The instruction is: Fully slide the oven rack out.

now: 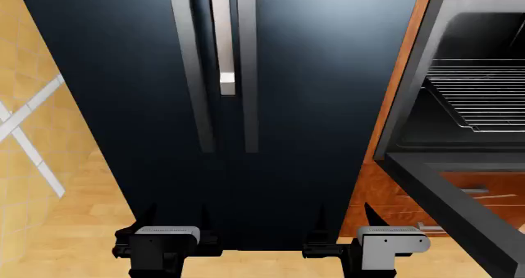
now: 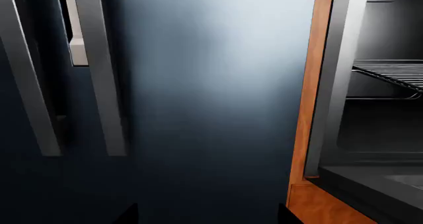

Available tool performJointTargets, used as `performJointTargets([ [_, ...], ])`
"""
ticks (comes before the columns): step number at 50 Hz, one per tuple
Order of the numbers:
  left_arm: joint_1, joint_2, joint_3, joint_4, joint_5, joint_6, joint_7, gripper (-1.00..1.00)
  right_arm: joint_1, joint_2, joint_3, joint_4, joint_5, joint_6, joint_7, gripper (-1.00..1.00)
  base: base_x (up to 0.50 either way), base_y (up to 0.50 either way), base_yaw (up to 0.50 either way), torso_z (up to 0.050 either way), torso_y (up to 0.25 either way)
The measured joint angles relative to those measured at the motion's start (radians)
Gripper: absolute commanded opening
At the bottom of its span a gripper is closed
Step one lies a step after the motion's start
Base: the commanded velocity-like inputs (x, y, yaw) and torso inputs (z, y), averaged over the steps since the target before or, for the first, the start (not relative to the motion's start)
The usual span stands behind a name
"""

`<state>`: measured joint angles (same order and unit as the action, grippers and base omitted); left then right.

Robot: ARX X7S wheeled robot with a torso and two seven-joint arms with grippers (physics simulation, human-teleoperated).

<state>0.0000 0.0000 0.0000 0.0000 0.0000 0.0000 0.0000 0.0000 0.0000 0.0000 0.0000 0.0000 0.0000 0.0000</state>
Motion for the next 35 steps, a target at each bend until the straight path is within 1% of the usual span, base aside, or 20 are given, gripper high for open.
performJointTargets([
  [12,0.000,-0.024,0.032,0.002,-0.013,-0.003,-0.032,1.00,0.000,0.024,-0.030,0.000,0.023,-0.003,0.028,1.00,0.00,0.00,0.00,0.000,0.000],
  [35,0.009,-0.071,0.095,0.013,-0.035,0.021,-0.070,1.00,0.004,0.065,-0.080,0.007,0.063,-0.011,0.078,1.00,0.00,0.00,0.00,0.050,0.000],
])
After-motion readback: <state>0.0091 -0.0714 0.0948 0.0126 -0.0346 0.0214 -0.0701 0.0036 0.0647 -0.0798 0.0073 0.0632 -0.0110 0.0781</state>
